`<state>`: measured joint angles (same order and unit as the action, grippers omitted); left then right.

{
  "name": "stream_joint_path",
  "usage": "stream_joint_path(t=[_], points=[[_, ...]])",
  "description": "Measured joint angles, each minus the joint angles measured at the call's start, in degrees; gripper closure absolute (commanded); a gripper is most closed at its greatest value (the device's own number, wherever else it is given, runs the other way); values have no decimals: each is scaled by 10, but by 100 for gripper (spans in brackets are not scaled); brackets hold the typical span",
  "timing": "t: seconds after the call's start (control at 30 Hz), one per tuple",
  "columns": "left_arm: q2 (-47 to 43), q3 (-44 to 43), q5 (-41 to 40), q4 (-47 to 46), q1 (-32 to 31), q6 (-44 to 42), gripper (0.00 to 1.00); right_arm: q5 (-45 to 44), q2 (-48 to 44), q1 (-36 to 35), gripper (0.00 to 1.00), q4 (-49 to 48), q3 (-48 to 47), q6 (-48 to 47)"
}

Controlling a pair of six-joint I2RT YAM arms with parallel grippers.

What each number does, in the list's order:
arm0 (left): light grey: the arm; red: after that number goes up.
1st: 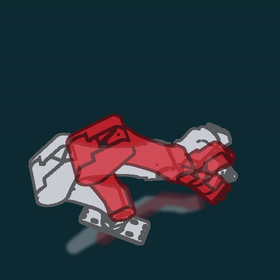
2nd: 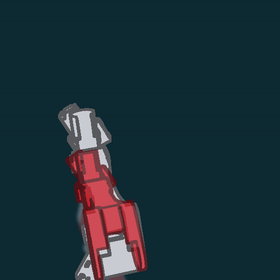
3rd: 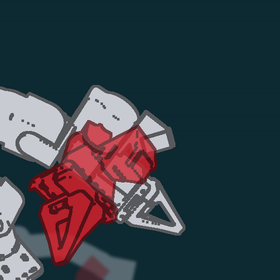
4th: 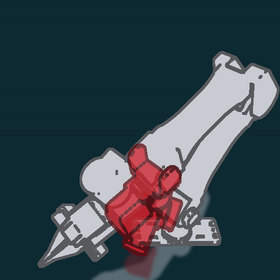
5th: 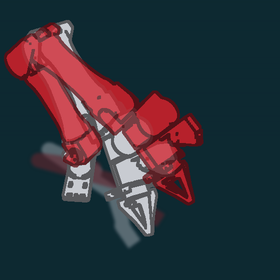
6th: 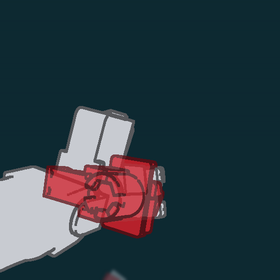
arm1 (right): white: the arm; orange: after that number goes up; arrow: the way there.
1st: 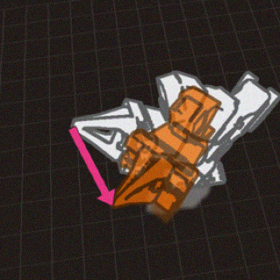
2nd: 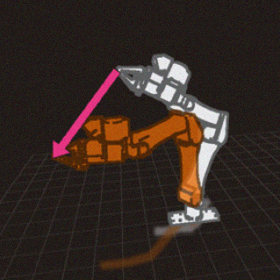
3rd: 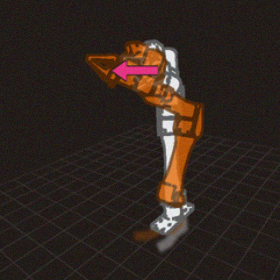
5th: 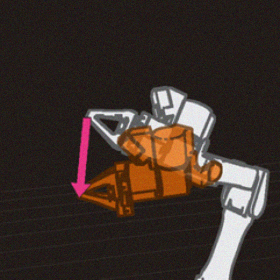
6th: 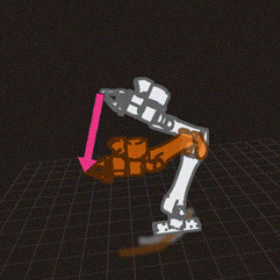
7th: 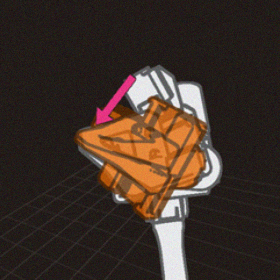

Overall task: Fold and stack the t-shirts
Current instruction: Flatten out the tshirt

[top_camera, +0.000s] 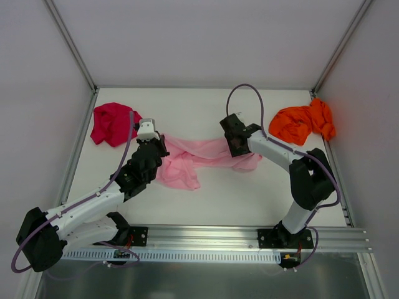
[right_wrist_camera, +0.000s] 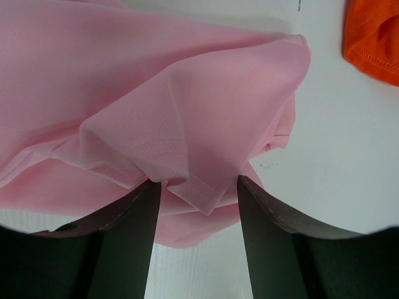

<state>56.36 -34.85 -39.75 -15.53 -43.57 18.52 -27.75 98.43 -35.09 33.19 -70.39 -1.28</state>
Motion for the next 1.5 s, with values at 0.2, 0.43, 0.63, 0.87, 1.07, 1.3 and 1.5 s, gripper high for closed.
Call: stream_joint_path(t=[0.2, 0.43, 0.63, 0.87, 1.07, 1.3, 1.5], points=[[-3, 1, 0, 0, 0, 0, 100, 0, 4, 0, 50, 0, 0, 2], [-4, 1, 0, 0, 0, -1, 100, -2, 12, 0, 78, 0, 0, 4], [-4, 1, 0, 0, 0, -1, 100, -3, 16, 1, 90, 0, 0, 6], [-4, 1, 0, 0, 0, -1, 100, -3, 16, 3, 99, 0, 0, 7], [-3, 1, 0, 0, 0, -1, 100, -5, 16, 4, 99, 2, -2, 6], [10, 1, 0, -2, 0, -2, 100, -47, 16, 4, 99, 66, -137, -11], [24, -16, -1, -2, 0, -17, 100, -101, -16, 4, 99, 88, -271, -40]])
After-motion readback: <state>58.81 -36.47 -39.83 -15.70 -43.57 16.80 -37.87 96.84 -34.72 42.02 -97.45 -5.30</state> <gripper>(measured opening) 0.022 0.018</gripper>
